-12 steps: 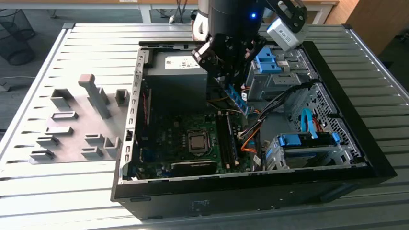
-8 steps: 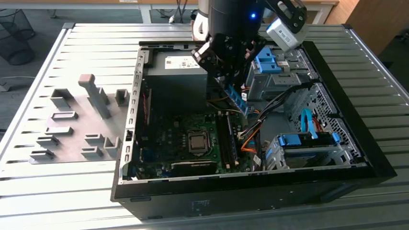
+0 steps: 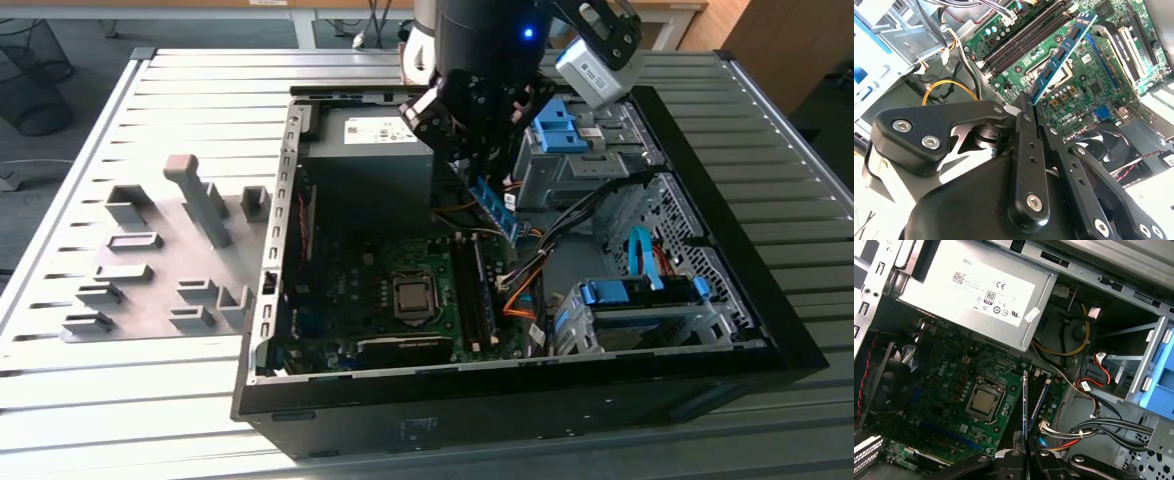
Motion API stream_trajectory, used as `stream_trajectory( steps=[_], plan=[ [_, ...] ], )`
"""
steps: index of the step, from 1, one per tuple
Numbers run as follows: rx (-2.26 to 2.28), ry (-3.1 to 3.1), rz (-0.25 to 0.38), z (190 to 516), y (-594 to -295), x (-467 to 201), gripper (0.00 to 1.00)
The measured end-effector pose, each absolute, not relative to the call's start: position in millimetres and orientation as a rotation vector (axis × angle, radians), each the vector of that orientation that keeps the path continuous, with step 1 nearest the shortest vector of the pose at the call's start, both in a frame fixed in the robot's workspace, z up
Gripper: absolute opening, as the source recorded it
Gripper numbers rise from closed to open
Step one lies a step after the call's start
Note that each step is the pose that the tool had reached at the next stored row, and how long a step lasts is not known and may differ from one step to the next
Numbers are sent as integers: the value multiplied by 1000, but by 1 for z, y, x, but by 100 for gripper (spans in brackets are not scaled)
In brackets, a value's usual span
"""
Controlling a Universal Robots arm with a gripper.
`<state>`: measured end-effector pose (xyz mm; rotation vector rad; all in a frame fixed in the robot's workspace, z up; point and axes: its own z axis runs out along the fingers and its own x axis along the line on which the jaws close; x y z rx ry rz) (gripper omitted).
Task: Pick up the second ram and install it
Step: 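Insert the second ram into the second slot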
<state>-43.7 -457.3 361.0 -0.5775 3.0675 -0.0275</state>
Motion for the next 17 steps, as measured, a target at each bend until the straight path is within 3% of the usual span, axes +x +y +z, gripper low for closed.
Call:
stream_trajectory(
  steps=[17],
  plan=[
    [-571,3069,-28,362,-457,-44,14]
  ],
)
